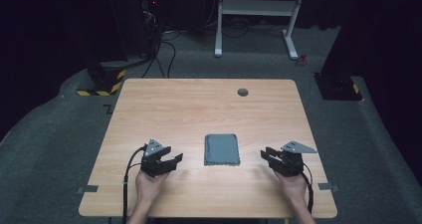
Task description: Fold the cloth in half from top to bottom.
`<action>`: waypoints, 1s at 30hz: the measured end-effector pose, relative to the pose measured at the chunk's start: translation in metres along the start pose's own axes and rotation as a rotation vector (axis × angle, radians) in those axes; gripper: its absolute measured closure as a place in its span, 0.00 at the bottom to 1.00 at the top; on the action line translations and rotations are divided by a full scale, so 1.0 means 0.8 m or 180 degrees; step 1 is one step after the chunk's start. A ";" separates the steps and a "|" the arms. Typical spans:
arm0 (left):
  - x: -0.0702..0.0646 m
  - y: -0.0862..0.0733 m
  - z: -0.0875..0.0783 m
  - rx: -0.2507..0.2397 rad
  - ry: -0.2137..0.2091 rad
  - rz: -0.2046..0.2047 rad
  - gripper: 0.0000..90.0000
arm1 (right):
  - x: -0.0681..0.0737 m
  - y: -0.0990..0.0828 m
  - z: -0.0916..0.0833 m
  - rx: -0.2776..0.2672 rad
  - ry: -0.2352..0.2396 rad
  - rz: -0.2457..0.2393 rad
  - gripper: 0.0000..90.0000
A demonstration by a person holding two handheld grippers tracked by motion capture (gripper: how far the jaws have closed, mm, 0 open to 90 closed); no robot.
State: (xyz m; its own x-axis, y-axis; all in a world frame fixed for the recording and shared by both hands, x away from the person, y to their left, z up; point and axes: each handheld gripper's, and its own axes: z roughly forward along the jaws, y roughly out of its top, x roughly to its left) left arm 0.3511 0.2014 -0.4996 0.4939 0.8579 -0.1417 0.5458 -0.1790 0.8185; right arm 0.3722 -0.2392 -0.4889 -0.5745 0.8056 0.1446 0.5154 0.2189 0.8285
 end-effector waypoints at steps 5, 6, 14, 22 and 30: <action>-0.001 -0.007 -0.004 0.0019 0.0038 0.0024 0.45 | -0.002 -0.010 -0.004 0.0014 -0.0006 0.0047 0.75; -0.001 -0.008 -0.005 0.0021 0.0046 0.0031 0.45 | -0.003 -0.012 -0.005 0.0017 -0.0019 0.0048 0.75; 0.001 -0.020 -0.006 0.0066 0.0110 0.0016 0.45 | -0.005 -0.028 -0.010 0.0108 -0.0098 0.0010 0.75; 0.000 -0.030 -0.007 0.0129 0.0174 0.0042 0.45 | -0.006 -0.039 -0.014 0.0159 -0.0151 0.0005 0.74; -0.004 -0.033 -0.005 0.0188 0.0292 0.0162 0.45 | -0.004 -0.047 -0.012 0.0271 -0.0230 -0.0036 0.73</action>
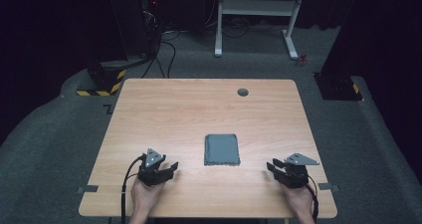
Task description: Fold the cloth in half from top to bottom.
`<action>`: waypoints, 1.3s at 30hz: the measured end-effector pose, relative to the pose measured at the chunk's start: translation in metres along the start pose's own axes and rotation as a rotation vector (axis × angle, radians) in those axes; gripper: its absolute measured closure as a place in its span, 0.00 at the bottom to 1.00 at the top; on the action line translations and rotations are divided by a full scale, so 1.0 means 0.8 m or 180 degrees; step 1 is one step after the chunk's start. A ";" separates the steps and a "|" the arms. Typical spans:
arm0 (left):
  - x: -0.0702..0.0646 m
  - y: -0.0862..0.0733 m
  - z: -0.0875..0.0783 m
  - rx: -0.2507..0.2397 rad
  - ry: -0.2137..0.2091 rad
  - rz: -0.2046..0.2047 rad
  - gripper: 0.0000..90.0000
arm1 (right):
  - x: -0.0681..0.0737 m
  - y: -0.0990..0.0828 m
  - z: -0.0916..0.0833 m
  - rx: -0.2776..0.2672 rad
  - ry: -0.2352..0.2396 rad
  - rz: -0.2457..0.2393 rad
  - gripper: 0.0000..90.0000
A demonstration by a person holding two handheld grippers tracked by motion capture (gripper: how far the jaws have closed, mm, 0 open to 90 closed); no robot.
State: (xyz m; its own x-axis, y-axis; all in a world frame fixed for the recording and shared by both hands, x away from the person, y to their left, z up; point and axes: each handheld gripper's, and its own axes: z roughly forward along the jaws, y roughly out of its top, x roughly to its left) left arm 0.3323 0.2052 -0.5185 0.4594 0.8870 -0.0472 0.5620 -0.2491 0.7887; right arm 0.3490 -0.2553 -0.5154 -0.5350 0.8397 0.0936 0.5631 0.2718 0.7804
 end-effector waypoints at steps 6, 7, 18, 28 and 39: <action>0.000 -0.001 0.003 0.0038 0.0045 0.0035 0.45 | 0.002 -0.002 0.003 0.0079 -0.0043 -0.0086 0.72; -0.001 -0.001 0.003 0.0054 0.0075 0.0061 0.45 | 0.003 -0.002 0.003 0.0092 -0.0046 -0.0098 0.72; -0.002 -0.004 0.007 0.0115 0.0147 0.0120 0.45 | 0.003 -0.006 0.005 0.0155 -0.0099 -0.0150 0.70; 0.000 -0.007 0.008 0.0145 0.0177 0.0116 0.43 | 0.005 -0.006 0.007 0.0208 -0.0135 -0.0218 0.65; 0.001 -0.006 0.011 0.0170 0.0138 0.0086 0.37 | 0.009 -0.006 0.008 0.0243 -0.0232 -0.0266 0.51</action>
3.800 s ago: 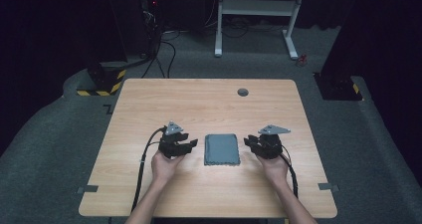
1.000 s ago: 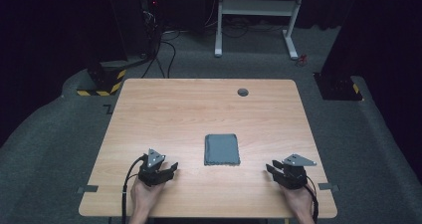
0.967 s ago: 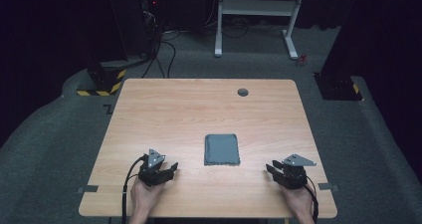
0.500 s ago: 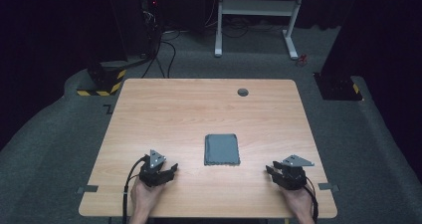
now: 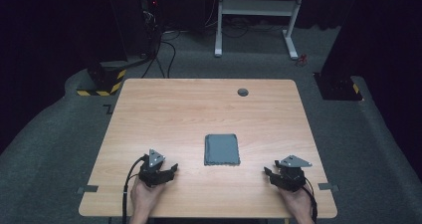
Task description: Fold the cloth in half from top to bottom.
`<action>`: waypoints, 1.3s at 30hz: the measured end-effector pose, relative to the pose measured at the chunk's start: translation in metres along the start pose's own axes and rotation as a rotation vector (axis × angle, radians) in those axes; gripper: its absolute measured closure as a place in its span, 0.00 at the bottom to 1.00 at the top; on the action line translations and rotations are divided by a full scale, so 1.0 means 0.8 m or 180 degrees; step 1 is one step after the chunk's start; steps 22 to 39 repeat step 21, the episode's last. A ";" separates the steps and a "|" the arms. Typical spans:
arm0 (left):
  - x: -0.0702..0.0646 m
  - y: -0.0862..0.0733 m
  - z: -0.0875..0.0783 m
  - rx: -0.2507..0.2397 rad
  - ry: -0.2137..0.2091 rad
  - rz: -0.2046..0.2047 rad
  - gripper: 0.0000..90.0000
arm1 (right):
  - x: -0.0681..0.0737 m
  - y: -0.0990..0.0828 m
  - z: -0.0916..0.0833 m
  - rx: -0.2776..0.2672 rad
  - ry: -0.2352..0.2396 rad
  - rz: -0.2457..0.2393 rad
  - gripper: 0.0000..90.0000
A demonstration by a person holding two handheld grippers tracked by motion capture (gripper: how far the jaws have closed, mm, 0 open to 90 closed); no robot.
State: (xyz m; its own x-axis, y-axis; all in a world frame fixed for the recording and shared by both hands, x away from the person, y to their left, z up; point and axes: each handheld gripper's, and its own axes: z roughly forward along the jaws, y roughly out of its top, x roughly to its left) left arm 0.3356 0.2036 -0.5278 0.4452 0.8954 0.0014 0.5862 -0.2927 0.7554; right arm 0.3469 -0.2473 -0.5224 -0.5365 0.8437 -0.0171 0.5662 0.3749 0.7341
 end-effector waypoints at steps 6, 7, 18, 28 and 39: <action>-0.001 0.000 0.000 0.0009 -0.0013 0.0002 0.34 | 0.000 0.000 0.000 0.0005 -0.0021 0.0025 0.49; 0.000 0.000 0.000 0.0014 -0.0013 0.0018 0.34 | 0.000 0.000 0.000 0.0004 -0.0021 0.0019 0.49; 0.000 0.000 0.000 0.0012 -0.0016 0.0014 0.34 | 0.000 0.000 0.000 0.0003 -0.0020 0.0022 0.49; 0.000 0.000 0.000 0.0013 -0.0016 0.0015 0.34 | 0.000 0.000 0.000 0.0003 -0.0020 0.0022 0.49; 0.000 0.000 0.000 0.0013 -0.0016 0.0015 0.34 | 0.000 0.000 0.000 0.0003 -0.0020 0.0022 0.49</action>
